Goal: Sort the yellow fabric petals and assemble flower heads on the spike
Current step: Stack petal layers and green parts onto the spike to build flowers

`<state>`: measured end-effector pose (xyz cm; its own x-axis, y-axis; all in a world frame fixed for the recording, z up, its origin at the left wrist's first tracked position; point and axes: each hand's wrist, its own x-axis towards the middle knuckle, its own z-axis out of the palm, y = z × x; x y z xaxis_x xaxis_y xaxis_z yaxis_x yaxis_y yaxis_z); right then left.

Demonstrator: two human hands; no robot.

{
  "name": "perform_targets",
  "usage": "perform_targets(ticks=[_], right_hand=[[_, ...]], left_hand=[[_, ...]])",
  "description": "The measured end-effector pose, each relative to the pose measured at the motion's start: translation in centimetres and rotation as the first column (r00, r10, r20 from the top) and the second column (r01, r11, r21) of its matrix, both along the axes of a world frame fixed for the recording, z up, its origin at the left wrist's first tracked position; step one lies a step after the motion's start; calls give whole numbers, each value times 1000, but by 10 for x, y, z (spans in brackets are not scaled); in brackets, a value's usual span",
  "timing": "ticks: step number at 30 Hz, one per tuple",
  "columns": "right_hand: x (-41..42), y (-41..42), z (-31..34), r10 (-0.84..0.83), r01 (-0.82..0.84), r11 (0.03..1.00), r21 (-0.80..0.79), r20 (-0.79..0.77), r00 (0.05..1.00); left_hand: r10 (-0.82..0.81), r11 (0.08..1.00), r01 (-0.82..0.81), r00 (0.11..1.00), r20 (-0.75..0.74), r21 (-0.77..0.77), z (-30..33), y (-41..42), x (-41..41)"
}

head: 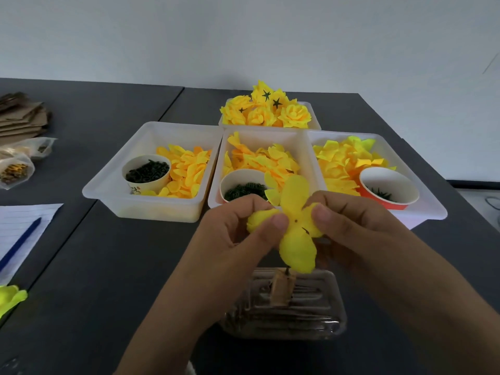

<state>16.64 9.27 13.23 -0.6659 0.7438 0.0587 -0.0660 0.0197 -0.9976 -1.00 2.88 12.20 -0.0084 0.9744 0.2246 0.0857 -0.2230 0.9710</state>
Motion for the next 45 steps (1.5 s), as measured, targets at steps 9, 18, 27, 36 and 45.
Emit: perform_targets(ticks=[9,18,27,36,45], right_hand=[[4,7,-8,-114,112,973,-199,3,994],[10,11,-35,-138,146,933,-329,47,989],[14,14,-46,-91,96,943,-318,30,995],[10,12,-47,-79,86,958,-273,34,996],[5,11,-41,-160,154,949,-276,1,987]], left_hand=[[16,984,10,990,143,-176,-21,13,-5],[-3,967,43,988,156,-252,-36,18,3],[-8,966,44,990,142,-256,-47,20,0],[0,960,49,985,174,-275,-53,17,1],[3,984,25,988,154,-177,-51,21,1]])
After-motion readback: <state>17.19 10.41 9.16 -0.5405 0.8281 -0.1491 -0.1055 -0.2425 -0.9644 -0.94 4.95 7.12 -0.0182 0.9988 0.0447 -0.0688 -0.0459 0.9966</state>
